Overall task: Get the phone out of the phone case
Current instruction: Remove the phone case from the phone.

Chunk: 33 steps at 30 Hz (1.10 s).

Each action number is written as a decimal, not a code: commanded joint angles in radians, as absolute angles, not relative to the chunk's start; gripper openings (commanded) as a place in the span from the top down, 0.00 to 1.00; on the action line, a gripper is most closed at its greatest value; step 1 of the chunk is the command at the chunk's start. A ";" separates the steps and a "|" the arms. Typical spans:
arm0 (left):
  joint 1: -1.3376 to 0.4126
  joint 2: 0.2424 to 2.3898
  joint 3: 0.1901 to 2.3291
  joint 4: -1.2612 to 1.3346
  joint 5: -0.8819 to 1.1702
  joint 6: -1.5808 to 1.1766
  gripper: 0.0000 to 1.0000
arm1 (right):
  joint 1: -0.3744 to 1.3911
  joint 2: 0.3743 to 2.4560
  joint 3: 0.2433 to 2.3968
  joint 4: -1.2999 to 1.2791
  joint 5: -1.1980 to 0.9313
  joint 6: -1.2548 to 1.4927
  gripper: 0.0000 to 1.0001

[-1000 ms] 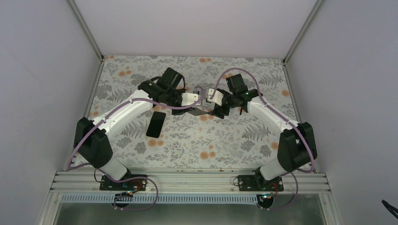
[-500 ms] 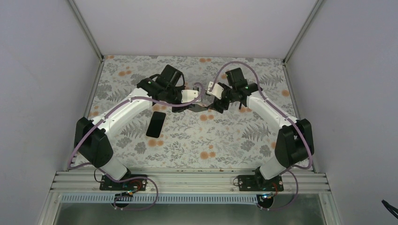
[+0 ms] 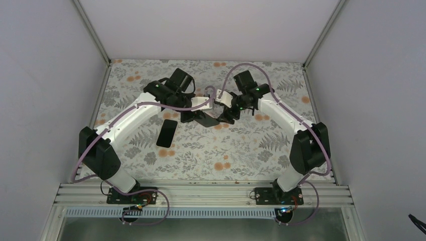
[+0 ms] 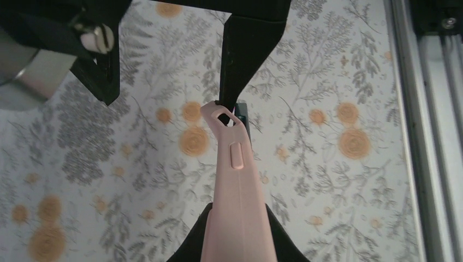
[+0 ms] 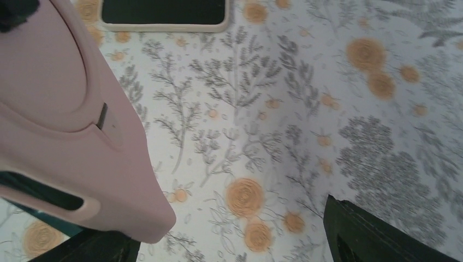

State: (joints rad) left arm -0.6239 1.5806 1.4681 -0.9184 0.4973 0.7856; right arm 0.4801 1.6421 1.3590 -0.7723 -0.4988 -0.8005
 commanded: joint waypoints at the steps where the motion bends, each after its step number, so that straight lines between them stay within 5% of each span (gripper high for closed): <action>1: -0.658 1.579 1.531 -0.773 0.727 0.762 0.98 | 0.596 1.651 1.448 -0.644 -0.900 -0.708 0.13; 13: -0.619 1.554 1.507 -0.675 0.692 0.730 0.98 | 0.652 1.747 1.597 -0.785 -1.196 -0.687 0.15; 20: -0.596 1.528 1.457 -0.565 0.624 0.701 0.98 | 0.711 1.844 1.686 -0.962 -1.302 -0.781 0.29; 24: -0.580 1.525 1.444 -0.511 0.563 0.689 0.98 | 0.719 1.848 1.671 -0.944 -1.303 -0.755 0.51; 27: -0.573 1.528 1.428 -0.481 0.537 0.685 0.98 | 0.708 1.846 1.686 -0.952 -1.280 -0.741 0.83; 29: -0.573 1.533 1.421 -0.468 0.520 0.689 0.97 | 0.686 1.843 1.691 -0.957 -1.287 -0.740 0.95; 33: -0.566 1.540 1.434 -0.480 0.501 0.701 0.63 | 0.612 1.851 1.722 -1.035 -1.318 -0.784 0.97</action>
State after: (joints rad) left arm -0.5423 1.4986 1.4075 -0.9459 0.4664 0.6884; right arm 0.5617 1.8732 1.6344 -0.9970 -0.8490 -0.8398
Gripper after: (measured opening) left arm 0.215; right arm 0.072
